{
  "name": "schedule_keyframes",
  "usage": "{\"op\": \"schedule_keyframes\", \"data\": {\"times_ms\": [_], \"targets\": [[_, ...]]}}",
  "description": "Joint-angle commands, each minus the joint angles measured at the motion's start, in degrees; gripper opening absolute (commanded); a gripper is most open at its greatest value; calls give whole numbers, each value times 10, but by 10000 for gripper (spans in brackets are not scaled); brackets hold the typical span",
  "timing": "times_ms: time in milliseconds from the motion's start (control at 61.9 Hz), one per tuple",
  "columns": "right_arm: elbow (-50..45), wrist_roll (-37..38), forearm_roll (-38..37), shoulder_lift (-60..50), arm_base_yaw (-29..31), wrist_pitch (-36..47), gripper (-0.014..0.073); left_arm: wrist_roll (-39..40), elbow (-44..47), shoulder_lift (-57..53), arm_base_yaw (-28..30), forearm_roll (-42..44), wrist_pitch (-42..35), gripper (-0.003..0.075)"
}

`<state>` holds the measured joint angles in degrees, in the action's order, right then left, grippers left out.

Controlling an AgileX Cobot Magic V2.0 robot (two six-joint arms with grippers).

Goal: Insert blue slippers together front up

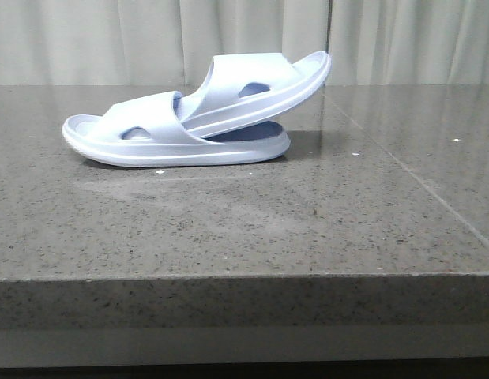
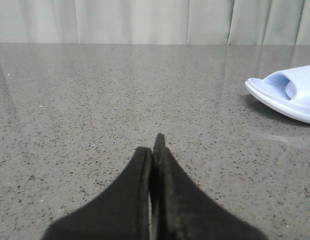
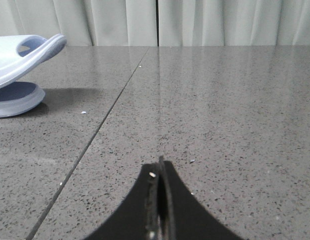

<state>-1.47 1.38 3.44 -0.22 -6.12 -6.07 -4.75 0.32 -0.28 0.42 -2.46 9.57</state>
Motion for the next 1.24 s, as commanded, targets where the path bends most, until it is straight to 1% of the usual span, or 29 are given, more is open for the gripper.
{"op": "schedule_keyframes", "data": {"times_ms": [0, 1228], "targets": [[0, 3, 3, -12, 0, 33, -60, 4, 11, -13, 1, -6, -51, -19], [1, 3, 4, -12, 0, 25, -60, 4, 11, -13, 1, -6, -51, -19]]}}
